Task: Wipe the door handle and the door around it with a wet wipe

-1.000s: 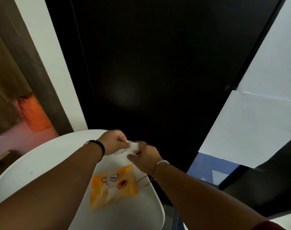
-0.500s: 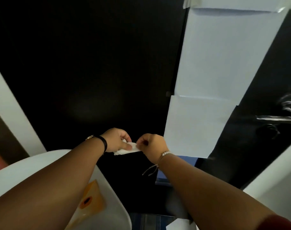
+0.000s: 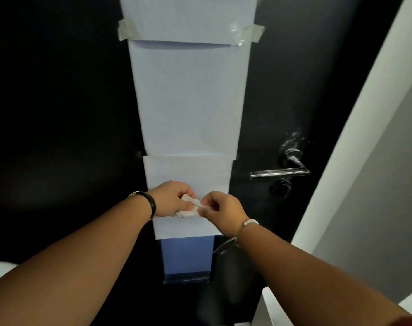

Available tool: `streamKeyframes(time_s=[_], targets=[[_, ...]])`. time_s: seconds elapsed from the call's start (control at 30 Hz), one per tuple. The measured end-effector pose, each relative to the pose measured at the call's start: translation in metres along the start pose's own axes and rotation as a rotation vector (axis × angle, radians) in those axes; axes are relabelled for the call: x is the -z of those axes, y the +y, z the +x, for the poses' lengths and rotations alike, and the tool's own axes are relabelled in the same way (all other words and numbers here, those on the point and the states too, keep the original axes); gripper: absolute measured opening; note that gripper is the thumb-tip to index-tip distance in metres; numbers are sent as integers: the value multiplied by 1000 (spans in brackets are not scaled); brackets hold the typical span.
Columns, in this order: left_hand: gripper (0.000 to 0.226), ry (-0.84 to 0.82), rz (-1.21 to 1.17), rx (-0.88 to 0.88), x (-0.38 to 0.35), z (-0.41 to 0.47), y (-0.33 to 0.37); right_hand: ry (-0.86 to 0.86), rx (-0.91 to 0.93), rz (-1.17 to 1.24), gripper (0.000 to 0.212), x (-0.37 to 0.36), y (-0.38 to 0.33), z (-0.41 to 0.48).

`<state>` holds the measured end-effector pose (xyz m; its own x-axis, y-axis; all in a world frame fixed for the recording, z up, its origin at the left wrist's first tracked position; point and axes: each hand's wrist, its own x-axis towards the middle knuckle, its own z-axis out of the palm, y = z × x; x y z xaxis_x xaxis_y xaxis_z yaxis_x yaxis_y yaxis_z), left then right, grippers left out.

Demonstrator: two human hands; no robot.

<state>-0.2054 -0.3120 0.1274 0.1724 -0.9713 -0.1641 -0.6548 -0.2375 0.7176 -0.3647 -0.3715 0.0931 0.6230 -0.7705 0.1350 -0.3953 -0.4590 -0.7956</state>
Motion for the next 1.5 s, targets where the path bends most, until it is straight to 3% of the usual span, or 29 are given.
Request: streamKeyframes(time_s=[0.17,0.3,0.47,0.63,0.73,0.8,0.87,0.97,1.03,1.17,1.37,1.5], targets=[[22,-85,87,-44,-15,29,66,135,112,-92,3,58,15,-8],[26,-164,-111,-76,-7,34,99,239,262,-93,5,104,10,-12],[24,-142,-92,-160,-8,39,143,209,443,-186,7,156,4,-11],[6,216,12,-208,-12,44,172,238,345,-182,28,195,4,4],[33,348,46,-215,-19,48,178,286,306,-80,40,207,1,13],[37,395,-27,-222,-21,51,178,303,283,-3,30,210,0,16],[30,371,-199,-223,-22,53,175,267,264,84,10,210,-1,19],[10,211,-400,-259,-25,55,174,188,261,199,23,203,-3,25],[10,163,-414,-299,-26,59,172,179,262,189,26,196,-7,28],[13,277,-370,-329,-19,65,168,277,210,104,8,189,-7,35],[13,256,-542,-300,-8,68,163,469,99,167,27,194,-2,38],[15,176,-567,-318,-4,71,160,446,143,166,23,197,-2,40]])
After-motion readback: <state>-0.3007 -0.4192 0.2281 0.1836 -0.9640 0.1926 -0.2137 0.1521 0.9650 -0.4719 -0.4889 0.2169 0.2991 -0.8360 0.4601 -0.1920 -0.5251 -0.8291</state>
